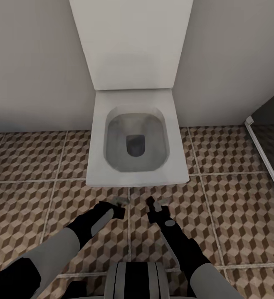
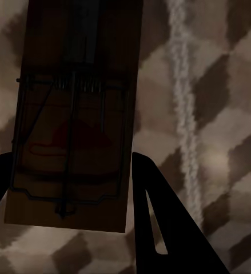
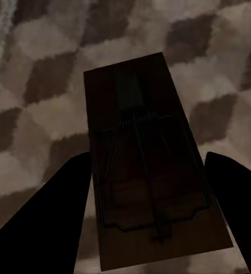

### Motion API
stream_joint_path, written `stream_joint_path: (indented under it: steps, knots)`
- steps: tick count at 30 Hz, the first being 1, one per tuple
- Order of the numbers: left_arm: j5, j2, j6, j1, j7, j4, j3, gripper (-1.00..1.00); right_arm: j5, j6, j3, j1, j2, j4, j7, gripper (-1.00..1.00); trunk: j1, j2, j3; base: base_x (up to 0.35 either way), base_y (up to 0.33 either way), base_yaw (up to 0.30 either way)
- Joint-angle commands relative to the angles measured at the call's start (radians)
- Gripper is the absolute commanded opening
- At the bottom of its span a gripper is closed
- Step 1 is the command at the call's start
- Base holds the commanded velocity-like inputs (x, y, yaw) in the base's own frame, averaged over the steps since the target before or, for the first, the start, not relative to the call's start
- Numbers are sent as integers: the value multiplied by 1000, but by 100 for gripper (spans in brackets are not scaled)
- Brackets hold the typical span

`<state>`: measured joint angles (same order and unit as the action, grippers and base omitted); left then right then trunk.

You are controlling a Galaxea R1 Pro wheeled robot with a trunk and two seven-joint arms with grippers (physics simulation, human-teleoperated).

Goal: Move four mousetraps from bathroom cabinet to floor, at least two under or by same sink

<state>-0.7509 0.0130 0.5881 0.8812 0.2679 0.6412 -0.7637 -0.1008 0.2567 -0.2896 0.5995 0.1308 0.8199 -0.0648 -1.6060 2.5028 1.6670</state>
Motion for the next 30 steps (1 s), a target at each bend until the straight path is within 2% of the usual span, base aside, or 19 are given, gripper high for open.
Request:
stream_joint_path:
  steps: [1,5,15,23,30]
  knots:
    - [-7,-1,2,1,8,2,-10,-100,-15,4,-2,0,0,0,-18,-100,0,0,1,0,0,0]
    - [-7,0,2,1,8,2,-17,-100,-21,1,-2,0,0,-1,-63,-100,0,0,1,0,0,0]
    - [-7,-1,2,1,8,2,-19,-100,-23,-4,-2,0,0,-25,-73,-100,0,0,1,0,0,0]
    - [-7,0,2,1,8,2,-19,-100,-23,-110,-3,0,-1,-16,-66,-100,0,0,1,0,0,0]
    - [-7,0,2,1,8,2,-19,-100,-22,-125,-2,0,0,-12,-69,-100,0,0,1,0,0,0]
